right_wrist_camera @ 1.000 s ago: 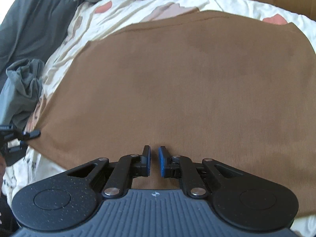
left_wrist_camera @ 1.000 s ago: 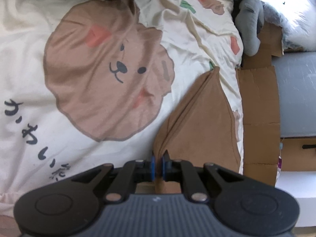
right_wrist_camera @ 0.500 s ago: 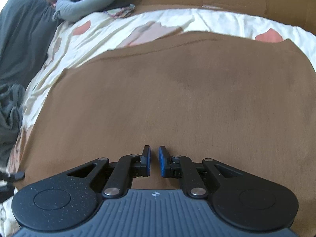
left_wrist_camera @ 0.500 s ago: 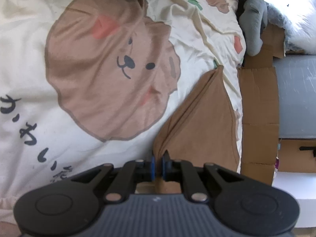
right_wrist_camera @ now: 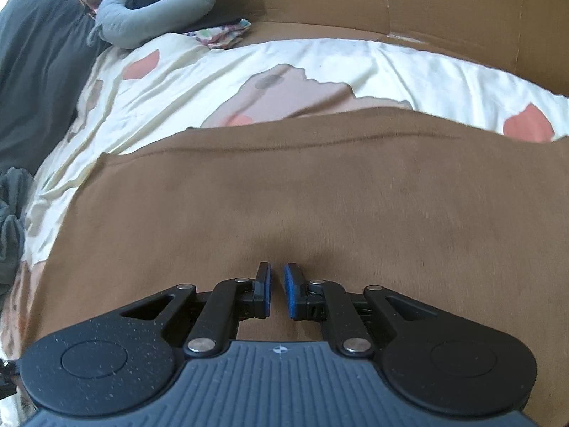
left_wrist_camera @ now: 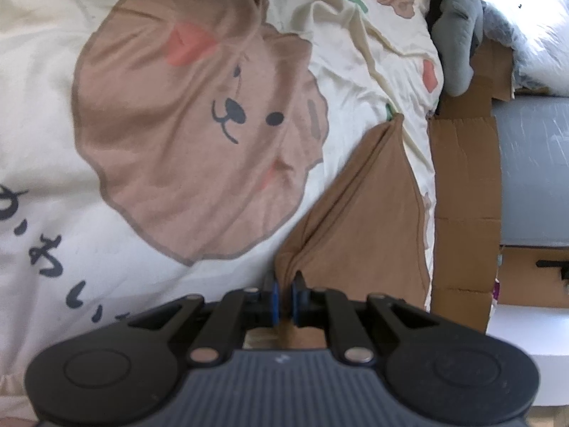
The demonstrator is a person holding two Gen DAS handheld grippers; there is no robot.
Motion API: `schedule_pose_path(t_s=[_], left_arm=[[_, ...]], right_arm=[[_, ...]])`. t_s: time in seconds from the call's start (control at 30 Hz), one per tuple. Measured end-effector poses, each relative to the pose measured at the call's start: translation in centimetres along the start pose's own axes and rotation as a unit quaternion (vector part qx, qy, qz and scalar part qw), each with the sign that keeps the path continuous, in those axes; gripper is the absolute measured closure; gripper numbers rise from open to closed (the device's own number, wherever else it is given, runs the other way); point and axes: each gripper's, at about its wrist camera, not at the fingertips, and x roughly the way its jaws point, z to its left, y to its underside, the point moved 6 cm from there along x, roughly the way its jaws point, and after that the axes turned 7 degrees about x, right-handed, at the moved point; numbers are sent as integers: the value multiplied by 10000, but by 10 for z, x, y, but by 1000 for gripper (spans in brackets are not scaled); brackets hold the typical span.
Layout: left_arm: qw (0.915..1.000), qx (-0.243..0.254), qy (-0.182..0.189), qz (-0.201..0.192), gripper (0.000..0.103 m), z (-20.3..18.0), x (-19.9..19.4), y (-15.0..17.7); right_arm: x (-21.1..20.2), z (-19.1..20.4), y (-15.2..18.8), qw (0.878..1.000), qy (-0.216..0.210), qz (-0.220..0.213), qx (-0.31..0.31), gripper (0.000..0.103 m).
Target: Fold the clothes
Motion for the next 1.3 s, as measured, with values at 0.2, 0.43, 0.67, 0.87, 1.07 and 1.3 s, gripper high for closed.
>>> schedule_pose_path(t_s=[0.2, 0.43, 0.67, 0.87, 1.07, 1.3], left_arm=[[9999, -24, 95, -22, 96, 0, 1, 1], [9995, 23, 252, -165, 96, -8, -4, 2], [9988, 235, 376, -217, 96, -22, -10, 0], [9984, 340, 387, -215, 96, -39, -15, -2], [9969, 528, 511, -271, 96, -65, -20, -2], [9953, 803, 495, -196, 96, -97, -21, 0]], right_arm=[[11, 1, -16, 10000, 86, 22, -41, 91], [32, 2, -49, 9991, 264, 115, 319, 91], [49, 3, -77, 9989, 329, -15, 342, 91], [44, 5, -81, 9995, 174, 111, 257, 74], [10, 17, -78, 9994, -119, 199, -246, 56], [-36, 30, -64, 9975, -433, 210, -508, 50]])
